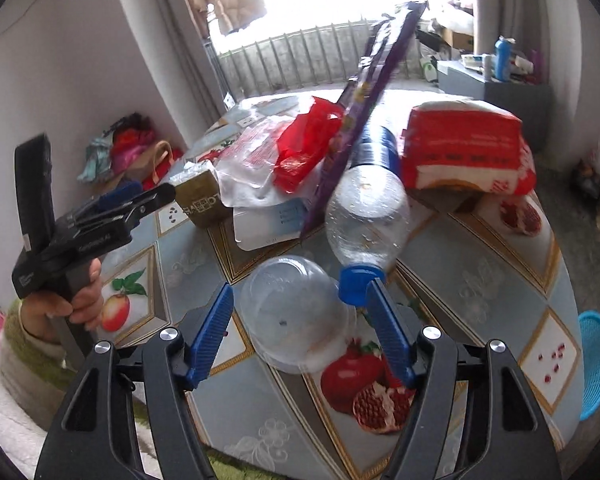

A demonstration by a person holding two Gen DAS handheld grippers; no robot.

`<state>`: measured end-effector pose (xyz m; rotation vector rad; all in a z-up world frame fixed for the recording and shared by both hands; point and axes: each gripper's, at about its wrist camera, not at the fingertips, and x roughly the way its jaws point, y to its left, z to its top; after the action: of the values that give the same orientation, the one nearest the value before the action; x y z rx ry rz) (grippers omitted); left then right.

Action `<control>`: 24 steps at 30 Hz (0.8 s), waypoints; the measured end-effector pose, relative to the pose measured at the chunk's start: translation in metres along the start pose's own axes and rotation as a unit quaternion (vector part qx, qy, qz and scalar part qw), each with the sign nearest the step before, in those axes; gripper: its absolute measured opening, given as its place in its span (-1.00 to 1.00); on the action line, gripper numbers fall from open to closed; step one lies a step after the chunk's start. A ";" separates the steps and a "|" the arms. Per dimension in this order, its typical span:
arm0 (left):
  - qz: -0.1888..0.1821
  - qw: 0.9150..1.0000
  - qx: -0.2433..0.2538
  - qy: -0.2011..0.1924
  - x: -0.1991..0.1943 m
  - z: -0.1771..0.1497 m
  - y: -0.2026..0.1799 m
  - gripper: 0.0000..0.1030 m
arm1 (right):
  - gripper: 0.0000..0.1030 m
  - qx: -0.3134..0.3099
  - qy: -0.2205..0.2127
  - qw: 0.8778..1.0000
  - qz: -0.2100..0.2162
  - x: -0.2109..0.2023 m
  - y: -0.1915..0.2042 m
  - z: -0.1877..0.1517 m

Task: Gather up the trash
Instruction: 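Swing both tools back toward the table, then grasp the small paper box with the left tool while the right tool grasps the clear cup lid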

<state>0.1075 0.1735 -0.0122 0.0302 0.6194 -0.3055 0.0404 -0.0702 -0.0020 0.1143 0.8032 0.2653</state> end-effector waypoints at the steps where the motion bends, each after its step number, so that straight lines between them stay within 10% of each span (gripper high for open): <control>1: 0.002 1.000 0.004 0.001 0.003 0.001 0.000 0.63 | 0.23 -0.005 0.004 1.000 0.000 0.006 0.003 0.002; 16: -0.038 0.998 -0.022 0.045 0.035 -0.007 0.007 -0.32 | 0.04 -0.020 0.029 0.999 0.013 0.030 0.011 0.005; 24: -0.068 0.993 -0.060 0.077 0.004 -0.025 0.004 -0.38 | 0.04 -0.012 0.041 0.999 0.028 0.023 0.012 -0.003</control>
<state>0.0976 0.1787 -0.0357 -0.1053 0.7932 -0.4006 0.0509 -0.0524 -0.0176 0.1035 0.8791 0.3335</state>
